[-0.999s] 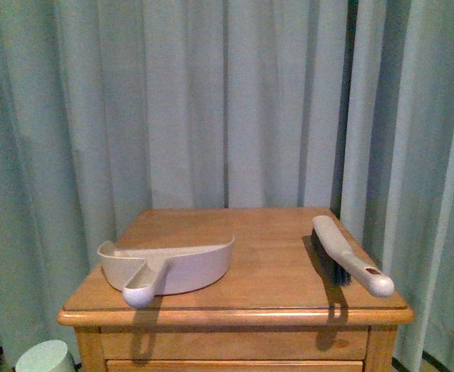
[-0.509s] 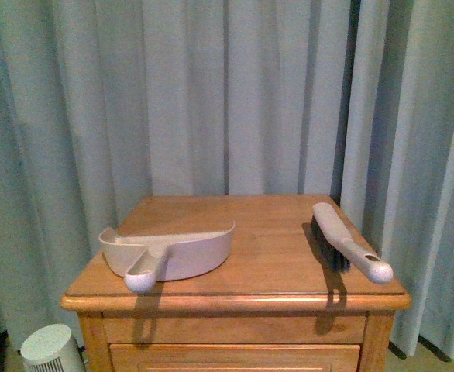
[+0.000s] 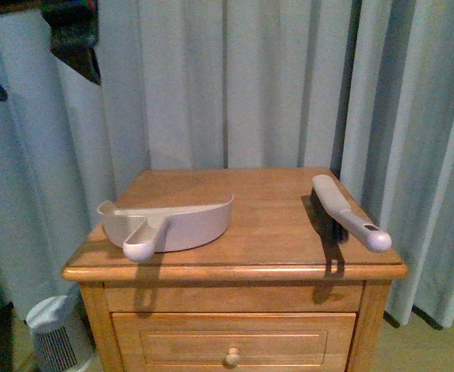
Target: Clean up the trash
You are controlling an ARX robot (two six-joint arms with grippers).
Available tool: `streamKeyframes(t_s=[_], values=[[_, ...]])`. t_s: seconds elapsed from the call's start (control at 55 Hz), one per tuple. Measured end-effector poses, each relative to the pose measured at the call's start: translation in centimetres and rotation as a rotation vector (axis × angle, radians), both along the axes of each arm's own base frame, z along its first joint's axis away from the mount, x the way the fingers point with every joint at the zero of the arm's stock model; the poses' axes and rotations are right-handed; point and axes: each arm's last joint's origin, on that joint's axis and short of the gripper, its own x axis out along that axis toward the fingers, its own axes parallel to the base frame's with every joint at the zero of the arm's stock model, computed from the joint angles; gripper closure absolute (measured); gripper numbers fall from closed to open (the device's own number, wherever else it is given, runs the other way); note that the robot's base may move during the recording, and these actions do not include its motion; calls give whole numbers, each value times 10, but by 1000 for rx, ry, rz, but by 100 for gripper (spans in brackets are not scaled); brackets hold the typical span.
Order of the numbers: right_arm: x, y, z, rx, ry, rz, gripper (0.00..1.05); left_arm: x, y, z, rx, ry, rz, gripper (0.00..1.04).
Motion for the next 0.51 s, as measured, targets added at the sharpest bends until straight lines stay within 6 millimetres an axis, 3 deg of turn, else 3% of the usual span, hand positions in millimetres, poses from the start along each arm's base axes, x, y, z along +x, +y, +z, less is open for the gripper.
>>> streamKeyframes(t_s=[0.182, 0.291, 0.509], values=[[0, 0, 0, 0, 0, 0, 7, 23, -26, -44, 65, 117, 28, 8], [0, 0, 0, 0, 0, 0, 7, 24, -42, -53, 82, 124, 0, 8], [0, 0, 0, 0, 0, 0, 7, 27, -55, -62, 77, 107, -30, 8]])
